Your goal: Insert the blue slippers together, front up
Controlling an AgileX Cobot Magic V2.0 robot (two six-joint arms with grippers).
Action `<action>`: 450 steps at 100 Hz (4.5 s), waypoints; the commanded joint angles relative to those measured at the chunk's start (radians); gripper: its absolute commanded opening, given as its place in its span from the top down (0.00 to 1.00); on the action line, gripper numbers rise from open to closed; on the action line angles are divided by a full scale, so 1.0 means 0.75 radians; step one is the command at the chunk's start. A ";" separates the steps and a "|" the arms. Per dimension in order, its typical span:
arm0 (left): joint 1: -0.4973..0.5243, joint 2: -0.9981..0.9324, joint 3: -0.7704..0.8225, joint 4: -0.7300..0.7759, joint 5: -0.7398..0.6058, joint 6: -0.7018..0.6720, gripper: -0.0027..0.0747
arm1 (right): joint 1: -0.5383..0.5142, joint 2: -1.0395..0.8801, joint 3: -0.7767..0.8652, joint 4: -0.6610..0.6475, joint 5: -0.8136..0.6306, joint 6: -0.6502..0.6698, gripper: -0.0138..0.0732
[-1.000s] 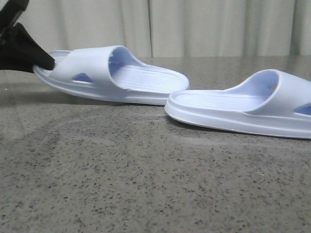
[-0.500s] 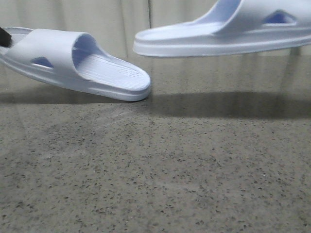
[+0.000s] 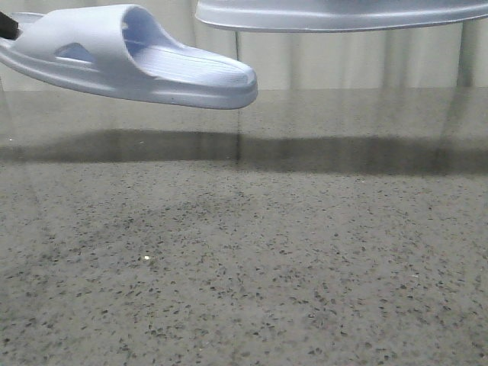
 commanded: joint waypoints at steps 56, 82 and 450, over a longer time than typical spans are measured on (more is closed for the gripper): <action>-0.083 -0.054 -0.033 -0.120 0.109 -0.277 0.94 | 0.012 0.184 -0.061 0.205 0.054 -0.088 0.96; -0.100 -0.054 -0.033 -0.120 0.109 -0.297 0.94 | 0.069 0.305 -0.195 0.180 0.114 -0.088 0.96; -0.009 -0.487 -0.314 0.159 -0.600 0.143 0.95 | 0.049 0.129 -0.364 0.208 -0.116 -0.057 0.95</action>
